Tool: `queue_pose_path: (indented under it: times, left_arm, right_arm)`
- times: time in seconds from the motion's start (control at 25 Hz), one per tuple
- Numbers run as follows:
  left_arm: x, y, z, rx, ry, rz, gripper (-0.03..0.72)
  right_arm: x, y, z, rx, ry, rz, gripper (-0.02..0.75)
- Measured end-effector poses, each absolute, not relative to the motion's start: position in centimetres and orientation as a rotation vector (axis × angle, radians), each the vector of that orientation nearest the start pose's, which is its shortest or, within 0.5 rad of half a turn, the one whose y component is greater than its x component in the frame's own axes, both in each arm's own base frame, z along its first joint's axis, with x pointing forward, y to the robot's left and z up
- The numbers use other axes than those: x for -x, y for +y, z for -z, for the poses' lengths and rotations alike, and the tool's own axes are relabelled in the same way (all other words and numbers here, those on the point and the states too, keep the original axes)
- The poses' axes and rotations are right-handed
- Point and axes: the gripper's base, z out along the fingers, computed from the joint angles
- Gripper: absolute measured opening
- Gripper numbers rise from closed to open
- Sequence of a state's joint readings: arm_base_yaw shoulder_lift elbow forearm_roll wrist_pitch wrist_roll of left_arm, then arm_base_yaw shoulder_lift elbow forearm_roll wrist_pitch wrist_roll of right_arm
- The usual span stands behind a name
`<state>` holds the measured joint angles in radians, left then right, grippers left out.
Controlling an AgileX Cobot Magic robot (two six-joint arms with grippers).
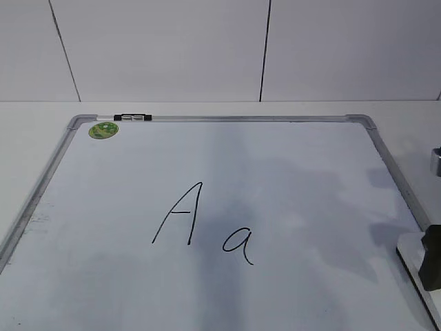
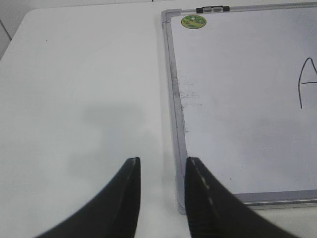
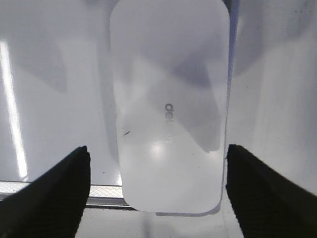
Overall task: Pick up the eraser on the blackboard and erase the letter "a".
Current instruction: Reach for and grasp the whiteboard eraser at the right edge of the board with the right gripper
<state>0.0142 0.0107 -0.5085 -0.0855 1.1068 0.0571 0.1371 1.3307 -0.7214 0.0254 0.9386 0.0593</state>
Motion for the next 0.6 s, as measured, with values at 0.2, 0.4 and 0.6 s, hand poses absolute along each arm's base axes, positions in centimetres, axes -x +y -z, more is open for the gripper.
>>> queue_pose_path:
  times: [0.2,0.4,0.6]
  left_arm:
    - [0.6,-0.7,-27.6,-0.051,2.089,0.06,0.235]
    - [0.6,-0.7,-27.6,-0.051,2.089,0.06,0.235]
    - [0.6,-0.7,-27.6,-0.051,2.089,0.06,0.235]
  right_arm:
    - [-21.0,3.1,-20.2,0.093,3.064,-0.041,0.675]
    - [-21.4,3.0,-19.8,0.068,3.06,-0.026,0.675]
    - [-21.7,3.0,-19.2,0.059,3.075,-0.005,0.675]
